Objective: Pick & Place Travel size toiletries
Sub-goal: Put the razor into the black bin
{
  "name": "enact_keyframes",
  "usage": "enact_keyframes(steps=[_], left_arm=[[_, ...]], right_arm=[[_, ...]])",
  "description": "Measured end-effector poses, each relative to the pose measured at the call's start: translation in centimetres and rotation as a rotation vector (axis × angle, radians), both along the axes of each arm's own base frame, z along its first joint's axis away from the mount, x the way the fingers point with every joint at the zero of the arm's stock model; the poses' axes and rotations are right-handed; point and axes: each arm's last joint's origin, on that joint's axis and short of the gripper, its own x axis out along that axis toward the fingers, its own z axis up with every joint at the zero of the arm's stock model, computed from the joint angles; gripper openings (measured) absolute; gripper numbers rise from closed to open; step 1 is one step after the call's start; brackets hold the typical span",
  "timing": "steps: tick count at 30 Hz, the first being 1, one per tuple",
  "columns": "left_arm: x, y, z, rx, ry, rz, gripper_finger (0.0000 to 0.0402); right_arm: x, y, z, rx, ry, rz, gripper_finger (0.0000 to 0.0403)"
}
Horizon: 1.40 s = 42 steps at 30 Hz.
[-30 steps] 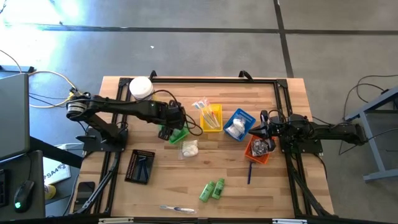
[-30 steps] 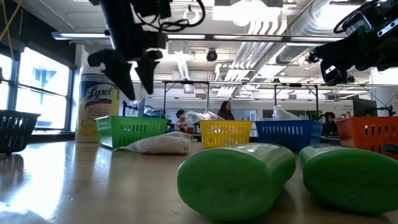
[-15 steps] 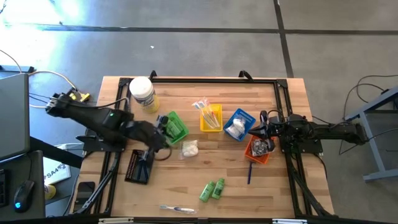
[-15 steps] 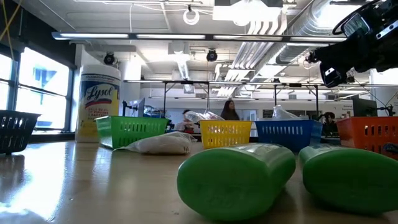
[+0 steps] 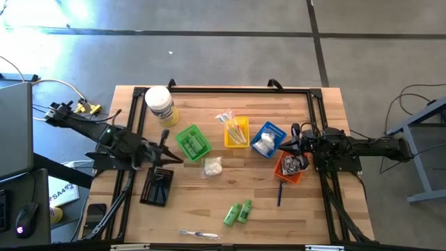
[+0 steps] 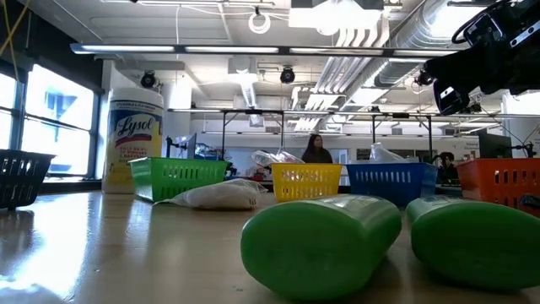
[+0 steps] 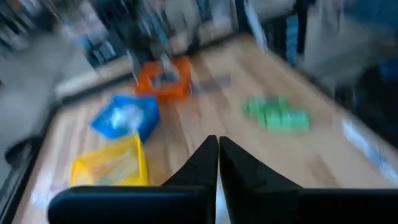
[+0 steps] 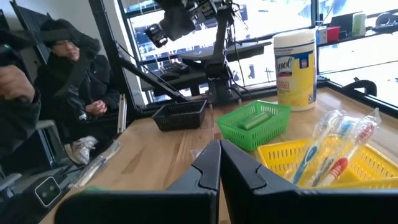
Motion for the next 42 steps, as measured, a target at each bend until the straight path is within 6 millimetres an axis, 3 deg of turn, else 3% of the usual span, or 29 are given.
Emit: enact_keyframes(steps=[10, 16, 29, 36, 42], left_arm=[[-3.0, 1.7, -7.6, -0.266, -0.311, 0.141, 0.0001], [-3.7, 2.0, -11.1, -0.256, -0.351, 0.15, 0.0001], [-4.1, 2.3, -13.9, -0.204, -0.324, 0.185, 0.0001], [-4.1, 2.4, -14.2, -0.185, -0.306, 0.215, 0.0001], [-4.0, 2.3, -13.8, -0.182, -0.32, 0.214, 0.0001]], right_arm=[[0.0, 0.0, 0.1, 0.0, -0.01, -0.003, 0.0002], [0.0, 0.0, 0.1, 0.0, -0.013, -0.003, 0.0002], [0.0, 0.0, 0.0, 0.013, -0.003, -0.012, 0.0002], [0.4, 0.0, -0.5, 0.037, 0.061, -0.007, 0.0002], [0.8, 0.1, 1.4, 0.053, -0.067, -0.012, 0.0002]])
